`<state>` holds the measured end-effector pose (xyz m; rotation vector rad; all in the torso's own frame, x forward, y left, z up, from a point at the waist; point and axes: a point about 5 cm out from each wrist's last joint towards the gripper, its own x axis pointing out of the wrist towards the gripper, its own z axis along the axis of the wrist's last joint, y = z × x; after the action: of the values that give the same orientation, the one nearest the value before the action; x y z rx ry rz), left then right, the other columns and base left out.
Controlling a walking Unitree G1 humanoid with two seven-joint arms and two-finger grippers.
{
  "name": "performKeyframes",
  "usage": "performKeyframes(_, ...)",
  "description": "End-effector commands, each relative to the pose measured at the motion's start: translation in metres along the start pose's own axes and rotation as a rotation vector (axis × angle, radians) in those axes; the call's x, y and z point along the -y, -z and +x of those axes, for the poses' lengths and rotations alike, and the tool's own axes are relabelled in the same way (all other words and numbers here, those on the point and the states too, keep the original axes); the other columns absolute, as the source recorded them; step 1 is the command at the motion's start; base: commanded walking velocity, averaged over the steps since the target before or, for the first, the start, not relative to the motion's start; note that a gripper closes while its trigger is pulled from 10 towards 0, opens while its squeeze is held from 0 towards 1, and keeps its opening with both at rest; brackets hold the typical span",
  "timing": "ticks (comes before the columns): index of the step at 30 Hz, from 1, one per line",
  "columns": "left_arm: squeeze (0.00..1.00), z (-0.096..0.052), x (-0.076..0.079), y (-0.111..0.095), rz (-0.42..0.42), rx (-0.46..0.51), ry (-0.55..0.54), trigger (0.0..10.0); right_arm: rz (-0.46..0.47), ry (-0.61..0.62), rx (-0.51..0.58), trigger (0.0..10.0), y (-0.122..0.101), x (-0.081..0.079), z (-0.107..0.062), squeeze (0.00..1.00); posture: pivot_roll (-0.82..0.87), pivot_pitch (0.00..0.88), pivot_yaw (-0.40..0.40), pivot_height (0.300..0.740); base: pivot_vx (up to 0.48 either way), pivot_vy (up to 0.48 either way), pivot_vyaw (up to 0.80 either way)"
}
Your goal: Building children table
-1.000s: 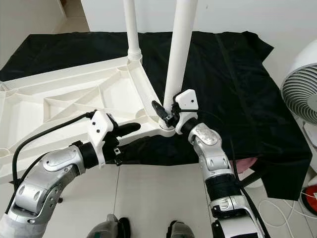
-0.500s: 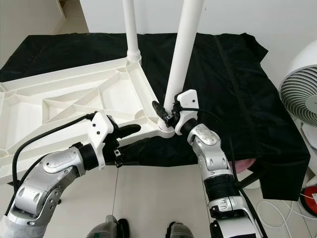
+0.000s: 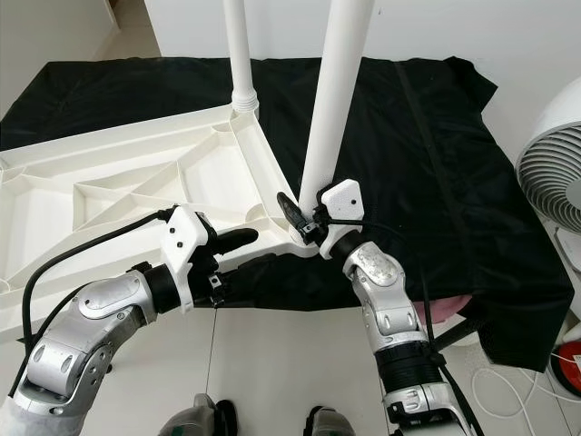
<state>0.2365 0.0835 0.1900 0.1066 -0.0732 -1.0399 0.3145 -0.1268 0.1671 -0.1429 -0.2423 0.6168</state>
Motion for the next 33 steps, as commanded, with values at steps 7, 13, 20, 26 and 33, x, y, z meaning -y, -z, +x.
performKeyframes(7,0.00,0.001,0.000,-0.002,0.013,0.003,-0.048,10.0,0.065,0.052,-0.158,10.0,0.027,-0.001,-0.002,0.00,-0.02,0.137,0.062,0.740,0.000,0.000,0.00)
performKeyframes(13,0.00,0.002,0.000,-0.003,0.011,0.011,-0.054,10.0,0.079,0.098,-0.144,10.0,0.024,-0.008,0.004,0.00,-0.01,0.141,0.056,0.740,0.000,0.000,0.00)
performKeyframes(20,0.00,0.003,0.001,-0.003,0.008,0.016,-0.057,10.0,0.094,0.196,-0.129,10.0,0.021,-0.012,0.006,0.00,-0.01,0.142,0.053,0.740,0.000,0.000,0.00)
performKeyframes(26,0.00,0.003,0.000,-0.003,0.012,0.016,-0.059,10.0,0.087,0.296,-0.130,10.0,0.020,-0.016,0.006,0.00,-0.01,0.142,0.053,0.740,0.000,0.000,0.00)
performKeyframes(33,0.00,0.004,0.000,-0.004,0.013,0.020,-0.062,10.0,0.085,0.411,-0.111,10.0,0.014,-0.026,0.010,0.00,-0.01,0.141,0.045,0.740,0.000,0.000,0.00)
